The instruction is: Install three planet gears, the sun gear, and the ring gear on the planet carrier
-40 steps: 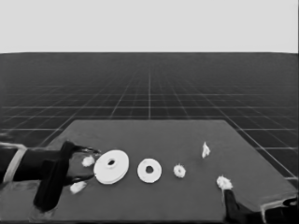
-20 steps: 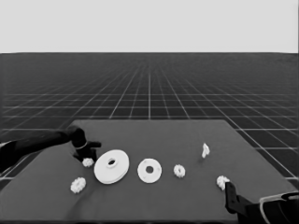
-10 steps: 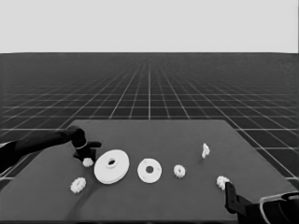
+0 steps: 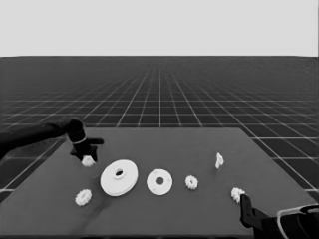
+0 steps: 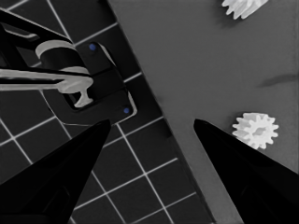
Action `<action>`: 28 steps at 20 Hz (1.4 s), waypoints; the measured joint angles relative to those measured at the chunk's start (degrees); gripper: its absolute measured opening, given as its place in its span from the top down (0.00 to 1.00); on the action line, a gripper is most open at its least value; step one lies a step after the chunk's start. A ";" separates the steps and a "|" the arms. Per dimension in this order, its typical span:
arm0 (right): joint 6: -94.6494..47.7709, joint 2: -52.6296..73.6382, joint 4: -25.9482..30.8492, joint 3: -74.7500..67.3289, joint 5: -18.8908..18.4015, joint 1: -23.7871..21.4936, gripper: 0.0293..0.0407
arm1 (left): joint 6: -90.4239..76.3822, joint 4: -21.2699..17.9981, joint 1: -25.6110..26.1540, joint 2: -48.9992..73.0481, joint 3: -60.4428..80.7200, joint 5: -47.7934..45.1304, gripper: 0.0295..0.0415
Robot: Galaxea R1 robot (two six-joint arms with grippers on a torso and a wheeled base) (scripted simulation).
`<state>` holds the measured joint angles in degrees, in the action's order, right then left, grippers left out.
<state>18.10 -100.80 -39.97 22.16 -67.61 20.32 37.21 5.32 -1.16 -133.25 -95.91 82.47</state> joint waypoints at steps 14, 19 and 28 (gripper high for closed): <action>0.00 0.00 0.00 0.00 0.00 0.00 0.19 | 29.46 7.83 5.38 -43.10 -14.07 1.76 0.86; 0.00 0.00 0.00 0.00 0.00 0.00 0.19 | 27.78 9.95 7.94 -44.23 -17.27 0.14 0.86; 0.00 0.00 0.00 0.00 0.00 0.00 0.19 | 27.67 10.11 8.16 -44.29 -17.52 0.00 0.26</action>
<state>18.10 -100.80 -39.97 22.16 -67.61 20.32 64.88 15.43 7.00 -177.54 -113.43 82.47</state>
